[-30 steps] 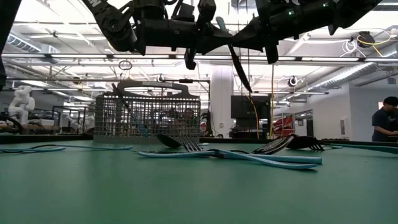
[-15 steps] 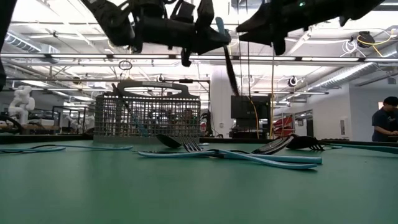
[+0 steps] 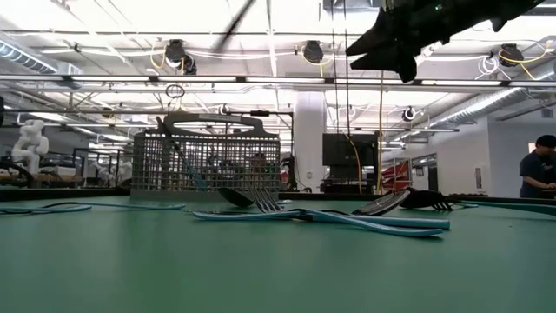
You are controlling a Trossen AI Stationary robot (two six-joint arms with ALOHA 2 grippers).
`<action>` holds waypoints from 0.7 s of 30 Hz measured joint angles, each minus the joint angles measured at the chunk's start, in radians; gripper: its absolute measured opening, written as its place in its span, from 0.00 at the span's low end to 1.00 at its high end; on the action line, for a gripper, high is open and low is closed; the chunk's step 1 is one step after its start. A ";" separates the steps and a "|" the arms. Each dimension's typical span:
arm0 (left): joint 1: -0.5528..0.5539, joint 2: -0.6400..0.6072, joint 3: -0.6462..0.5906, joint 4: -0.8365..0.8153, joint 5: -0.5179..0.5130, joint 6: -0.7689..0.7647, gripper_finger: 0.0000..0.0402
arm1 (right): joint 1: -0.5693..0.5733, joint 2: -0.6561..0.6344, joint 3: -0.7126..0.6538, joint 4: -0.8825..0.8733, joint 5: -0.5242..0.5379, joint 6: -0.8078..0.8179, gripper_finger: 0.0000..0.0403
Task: Sort silverware
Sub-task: Put the table knife into the silverware rack
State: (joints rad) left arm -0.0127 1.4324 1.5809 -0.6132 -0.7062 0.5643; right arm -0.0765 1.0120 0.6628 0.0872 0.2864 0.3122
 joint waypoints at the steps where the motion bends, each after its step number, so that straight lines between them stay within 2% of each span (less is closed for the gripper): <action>1: -0.010 0.008 0.023 -0.081 -0.089 0.065 0.04 | 0.000 0.001 0.000 0.000 0.000 0.001 0.41; 3: -0.018 0.012 0.033 -0.222 -0.268 0.167 0.04 | 0.000 0.002 0.000 -0.003 0.000 0.001 0.41; 5: -0.010 0.015 0.026 -0.332 -0.392 0.207 0.04 | 0.000 0.004 0.000 -0.001 0.000 0.001 0.41; 8: 0.023 0.023 0.010 -0.505 -0.414 0.208 0.04 | 0.000 0.005 0.000 0.001 0.000 0.001 0.41; 13: 0.094 0.038 -0.083 -0.611 -0.543 0.292 0.04 | 0.000 0.005 0.000 0.006 0.000 0.015 0.41; 15: 0.129 0.035 -0.137 -0.612 -0.586 0.347 0.04 | 0.000 0.005 0.000 0.006 0.000 0.017 0.41; 21: 0.211 0.037 -0.295 -0.612 -0.606 0.440 0.04 | 0.000 0.005 0.000 -0.002 0.000 0.024 0.41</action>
State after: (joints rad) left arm 0.1985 1.4691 1.2856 -1.2249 -1.3123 1.0043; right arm -0.0765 1.0168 0.6628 0.0850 0.2867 0.3363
